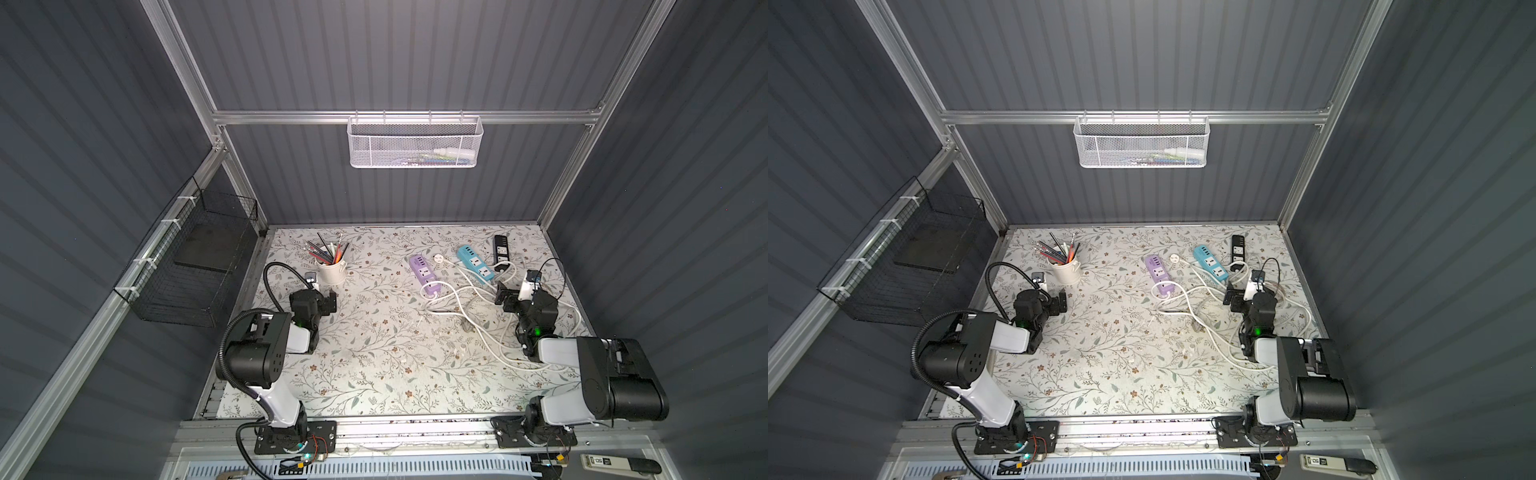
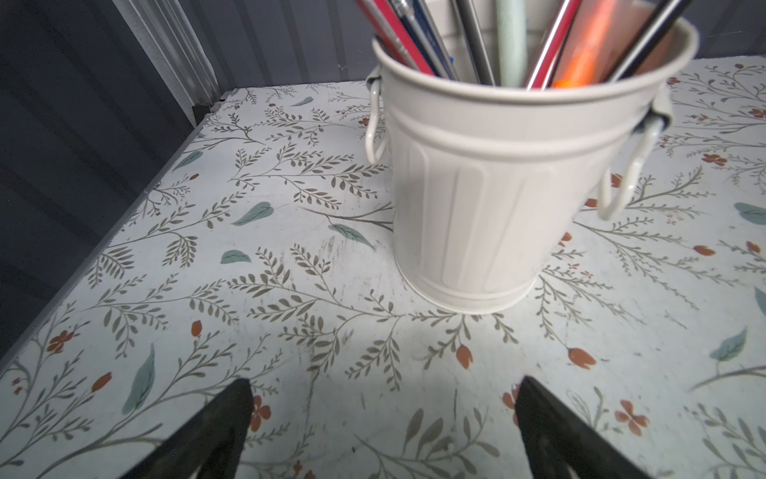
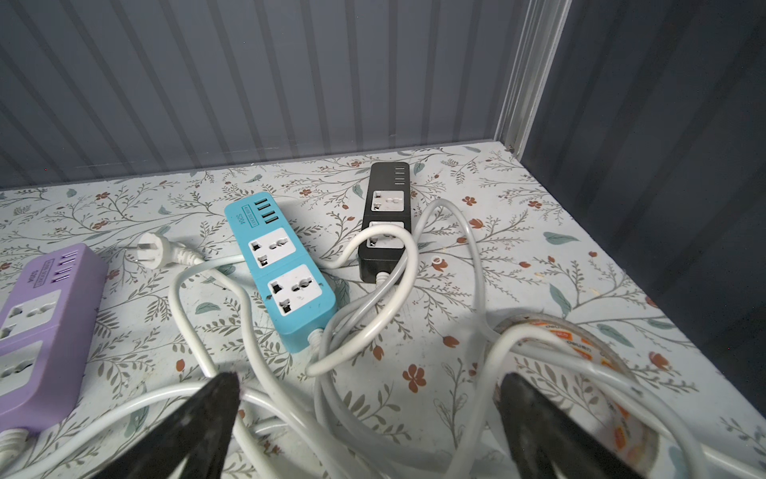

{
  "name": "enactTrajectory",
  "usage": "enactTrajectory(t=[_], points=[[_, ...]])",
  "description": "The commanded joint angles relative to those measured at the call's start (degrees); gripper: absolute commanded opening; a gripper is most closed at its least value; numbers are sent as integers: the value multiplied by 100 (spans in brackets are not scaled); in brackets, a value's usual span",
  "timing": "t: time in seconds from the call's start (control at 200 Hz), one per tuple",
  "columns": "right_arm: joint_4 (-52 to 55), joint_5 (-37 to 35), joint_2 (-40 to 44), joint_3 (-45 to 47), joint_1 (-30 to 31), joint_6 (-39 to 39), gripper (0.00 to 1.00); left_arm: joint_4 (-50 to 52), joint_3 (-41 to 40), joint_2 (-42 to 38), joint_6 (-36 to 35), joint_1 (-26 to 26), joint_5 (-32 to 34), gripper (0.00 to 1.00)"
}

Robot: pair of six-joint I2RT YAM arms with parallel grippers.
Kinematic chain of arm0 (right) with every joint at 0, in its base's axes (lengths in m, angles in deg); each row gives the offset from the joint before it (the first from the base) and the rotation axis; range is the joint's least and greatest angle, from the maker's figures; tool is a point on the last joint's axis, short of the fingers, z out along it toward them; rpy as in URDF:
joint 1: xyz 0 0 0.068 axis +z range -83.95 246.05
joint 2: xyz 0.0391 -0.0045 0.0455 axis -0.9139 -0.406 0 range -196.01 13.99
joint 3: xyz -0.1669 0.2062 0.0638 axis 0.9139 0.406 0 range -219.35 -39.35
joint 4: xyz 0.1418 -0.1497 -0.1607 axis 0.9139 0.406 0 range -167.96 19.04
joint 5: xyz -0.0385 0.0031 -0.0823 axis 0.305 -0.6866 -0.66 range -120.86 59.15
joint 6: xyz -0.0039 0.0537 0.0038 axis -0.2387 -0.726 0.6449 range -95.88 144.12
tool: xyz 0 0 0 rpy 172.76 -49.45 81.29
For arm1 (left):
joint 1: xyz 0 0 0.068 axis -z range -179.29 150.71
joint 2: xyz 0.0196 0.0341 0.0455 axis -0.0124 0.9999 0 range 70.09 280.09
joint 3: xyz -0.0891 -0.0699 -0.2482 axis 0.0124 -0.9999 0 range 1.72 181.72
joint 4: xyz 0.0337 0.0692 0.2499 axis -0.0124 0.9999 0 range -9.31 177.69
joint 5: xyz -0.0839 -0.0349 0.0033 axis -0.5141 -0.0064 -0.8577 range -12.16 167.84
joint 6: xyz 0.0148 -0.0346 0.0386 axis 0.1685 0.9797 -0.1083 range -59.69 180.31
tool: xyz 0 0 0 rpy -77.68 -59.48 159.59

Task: Unwrap the cord wrapped around the power strip
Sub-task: Reset both arms

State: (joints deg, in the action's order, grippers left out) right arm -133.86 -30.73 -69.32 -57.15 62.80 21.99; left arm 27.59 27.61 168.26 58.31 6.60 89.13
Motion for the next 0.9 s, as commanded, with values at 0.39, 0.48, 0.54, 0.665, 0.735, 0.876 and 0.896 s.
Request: enactTrajectory(t=[0.39,0.48,0.54,0.665,0.735,0.876,0.896], points=[[-2,90,-29,-83,-9,-24,99,-7,48,-1,-99,-27,-59,100],[-3,92,-28,-80,-5,-24,99,-7,48,2,-101,-27,-61,100],[-9,86,-28,-77,-9,-24,99,-6,48,-5,-105,-27,-62,100],[0,93,-33,-83,-10,-24,99,2,48,-1,-103,-27,-69,100],[0,93,-28,-83,-9,-24,99,3,50,0,-105,-27,-68,100],[34,158,-60,-121,-8,2,99,2,57,1,-100,-27,-66,100],[54,160,-75,-137,-4,2,99,6,57,5,-100,-27,-65,100]])
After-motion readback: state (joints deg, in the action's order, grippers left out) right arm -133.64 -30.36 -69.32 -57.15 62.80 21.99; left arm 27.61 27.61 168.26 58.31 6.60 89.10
